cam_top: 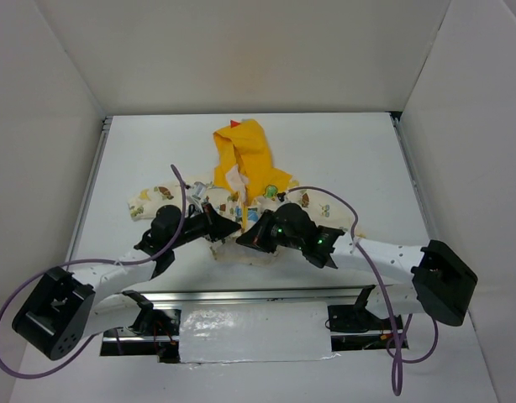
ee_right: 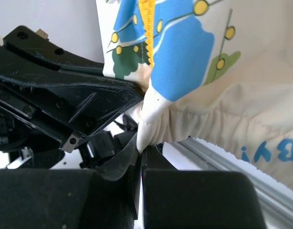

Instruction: Zip up the jacket

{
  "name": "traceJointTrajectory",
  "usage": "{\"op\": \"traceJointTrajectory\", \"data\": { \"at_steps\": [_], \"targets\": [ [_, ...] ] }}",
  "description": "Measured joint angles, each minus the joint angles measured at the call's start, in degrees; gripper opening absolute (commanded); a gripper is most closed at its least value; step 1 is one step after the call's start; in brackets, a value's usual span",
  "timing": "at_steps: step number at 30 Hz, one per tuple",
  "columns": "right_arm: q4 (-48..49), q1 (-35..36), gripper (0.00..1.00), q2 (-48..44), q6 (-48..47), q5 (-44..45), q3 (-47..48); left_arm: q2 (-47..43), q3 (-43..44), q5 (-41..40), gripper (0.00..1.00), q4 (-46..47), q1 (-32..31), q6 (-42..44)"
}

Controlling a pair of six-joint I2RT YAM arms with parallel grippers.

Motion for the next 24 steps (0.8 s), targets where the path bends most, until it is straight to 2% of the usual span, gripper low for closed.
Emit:
{"op": "traceJointTrajectory", "data": {
  "at_steps": [12, 24],
  "targets": [
    [-21.79, -0.17, 0.0, 1.97, 10.25, -0.02, 14.82, -3.17, -0.5, 0.35, 0.0, 1.07, 0.0, 0.17],
    [-25.66, -0.48, 0.11, 2.69, 16.65, -2.16, 15.45, -3.5, -1.07, 0.42, 0.0, 0.09, -0.07, 0.44]
  ]
}}
